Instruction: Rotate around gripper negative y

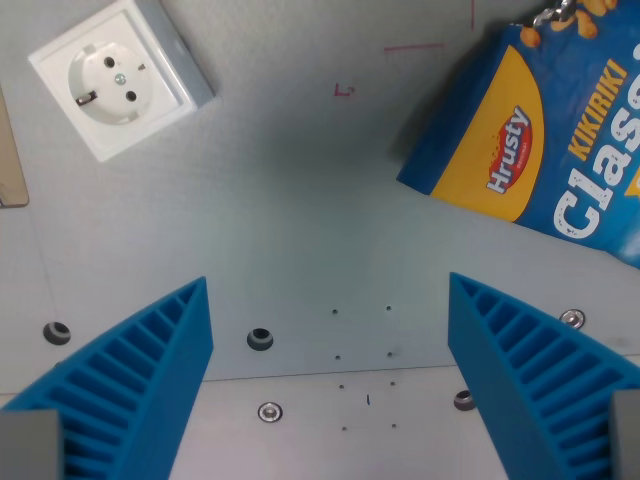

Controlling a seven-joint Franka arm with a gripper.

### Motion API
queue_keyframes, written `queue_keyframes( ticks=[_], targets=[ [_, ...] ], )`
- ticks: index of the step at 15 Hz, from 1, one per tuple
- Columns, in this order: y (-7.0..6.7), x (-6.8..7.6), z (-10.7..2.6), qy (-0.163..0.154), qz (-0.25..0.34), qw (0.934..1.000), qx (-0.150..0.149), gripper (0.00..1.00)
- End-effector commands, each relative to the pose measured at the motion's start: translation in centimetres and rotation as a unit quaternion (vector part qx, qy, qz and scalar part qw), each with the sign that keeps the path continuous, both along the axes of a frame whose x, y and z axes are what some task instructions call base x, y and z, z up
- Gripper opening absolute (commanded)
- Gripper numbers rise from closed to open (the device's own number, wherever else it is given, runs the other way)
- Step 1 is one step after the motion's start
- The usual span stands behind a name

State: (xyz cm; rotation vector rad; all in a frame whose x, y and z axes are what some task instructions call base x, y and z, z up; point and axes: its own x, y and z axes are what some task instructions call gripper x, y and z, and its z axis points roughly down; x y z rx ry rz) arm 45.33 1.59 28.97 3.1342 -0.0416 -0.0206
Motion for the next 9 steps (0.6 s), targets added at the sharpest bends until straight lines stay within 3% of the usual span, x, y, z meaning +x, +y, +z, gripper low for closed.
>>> queue_keyframes(
  ticks=[1,9],
  targets=[
    [0.00,0.01,0.24,0.004,0.000,1.0000,0.000,1.00],
    [0.00,0.01,0.24,0.057,-0.001,0.9984,0.002,1.00]
  ],
)
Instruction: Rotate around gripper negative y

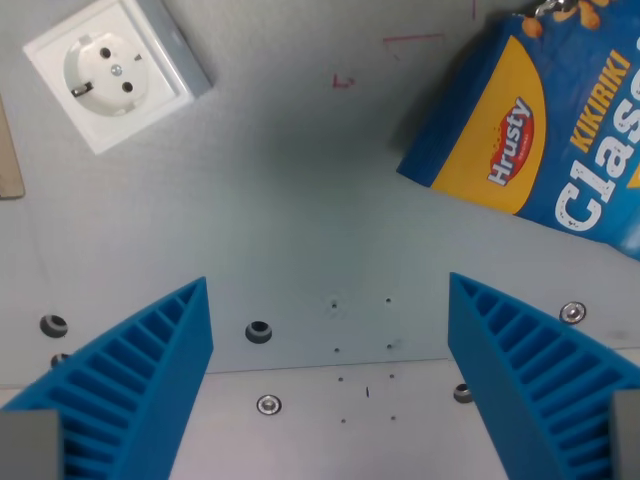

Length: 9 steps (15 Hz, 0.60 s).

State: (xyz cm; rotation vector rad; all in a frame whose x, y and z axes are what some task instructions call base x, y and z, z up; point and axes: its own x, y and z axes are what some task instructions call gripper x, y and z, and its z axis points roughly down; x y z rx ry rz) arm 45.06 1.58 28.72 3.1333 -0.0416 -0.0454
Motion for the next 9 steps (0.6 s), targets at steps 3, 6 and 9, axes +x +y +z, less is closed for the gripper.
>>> queue_keyframes(
  ticks=[3,6,9],
  targets=[
    [0.01,0.28,0.48,0.069,-0.001,0.9976,0.002,1.00],
    [0.01,0.28,0.48,0.089,-0.001,0.9960,0.003,1.00],
    [0.01,0.28,0.48,0.109,-0.001,0.9940,0.003,1.00]
  ],
)
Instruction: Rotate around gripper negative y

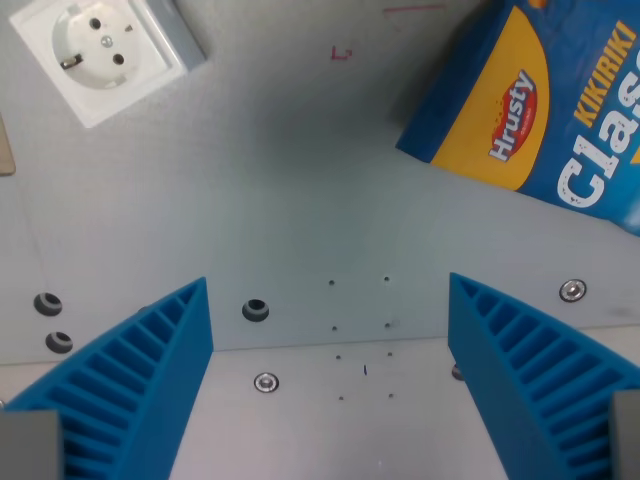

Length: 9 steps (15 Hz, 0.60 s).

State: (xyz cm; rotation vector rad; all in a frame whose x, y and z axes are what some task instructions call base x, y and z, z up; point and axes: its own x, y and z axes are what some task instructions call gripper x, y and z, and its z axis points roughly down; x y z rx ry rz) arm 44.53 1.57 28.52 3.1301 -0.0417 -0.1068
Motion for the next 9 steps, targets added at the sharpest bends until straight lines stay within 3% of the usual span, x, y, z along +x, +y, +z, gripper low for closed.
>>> queue_keyframes(
  ticks=[1,9],
  targets=[
    [0.02,0.81,0.68,0.096,-0.001,0.9954,0.004,1.00],
    [0.02,0.81,0.68,0.149,-0.002,0.9888,0.006,1.00]
  ],
)
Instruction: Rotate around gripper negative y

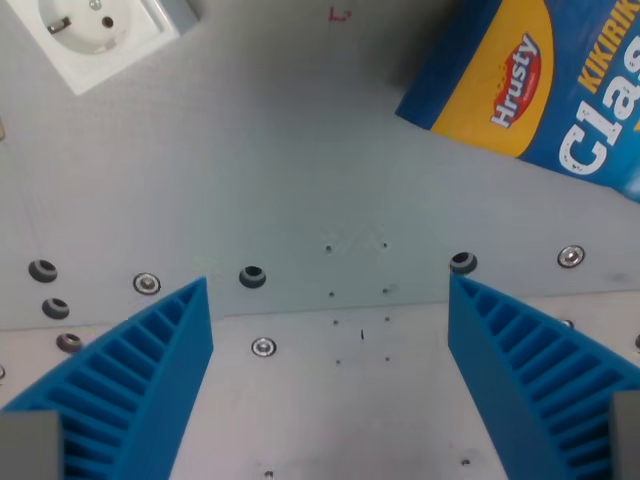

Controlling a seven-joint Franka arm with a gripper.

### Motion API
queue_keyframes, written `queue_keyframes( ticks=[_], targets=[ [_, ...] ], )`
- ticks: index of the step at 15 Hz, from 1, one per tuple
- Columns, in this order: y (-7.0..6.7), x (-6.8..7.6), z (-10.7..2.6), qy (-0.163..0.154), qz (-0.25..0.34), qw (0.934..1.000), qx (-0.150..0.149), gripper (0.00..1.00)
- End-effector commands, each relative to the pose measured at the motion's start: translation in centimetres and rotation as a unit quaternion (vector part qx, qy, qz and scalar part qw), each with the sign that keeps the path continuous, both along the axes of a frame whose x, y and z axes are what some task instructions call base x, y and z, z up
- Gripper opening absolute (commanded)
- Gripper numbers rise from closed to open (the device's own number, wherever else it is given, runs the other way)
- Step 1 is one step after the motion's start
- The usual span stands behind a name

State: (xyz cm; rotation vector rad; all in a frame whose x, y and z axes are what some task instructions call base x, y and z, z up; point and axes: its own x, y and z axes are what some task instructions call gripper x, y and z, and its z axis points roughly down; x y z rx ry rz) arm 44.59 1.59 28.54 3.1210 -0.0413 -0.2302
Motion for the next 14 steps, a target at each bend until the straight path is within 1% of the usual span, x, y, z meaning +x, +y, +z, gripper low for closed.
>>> queue_keyframes(
  ticks=[1,7,14],
  targets=[
    [0.00,0.75,0.67,0.117,-0.002,0.9932,0.006,1.00],
    [0.00,0.75,0.67,0.156,-0.002,0.9877,0.007,1.00],
    [0.00,0.75,0.67,0.202,-0.003,0.9793,0.009,1.00]
  ],
)
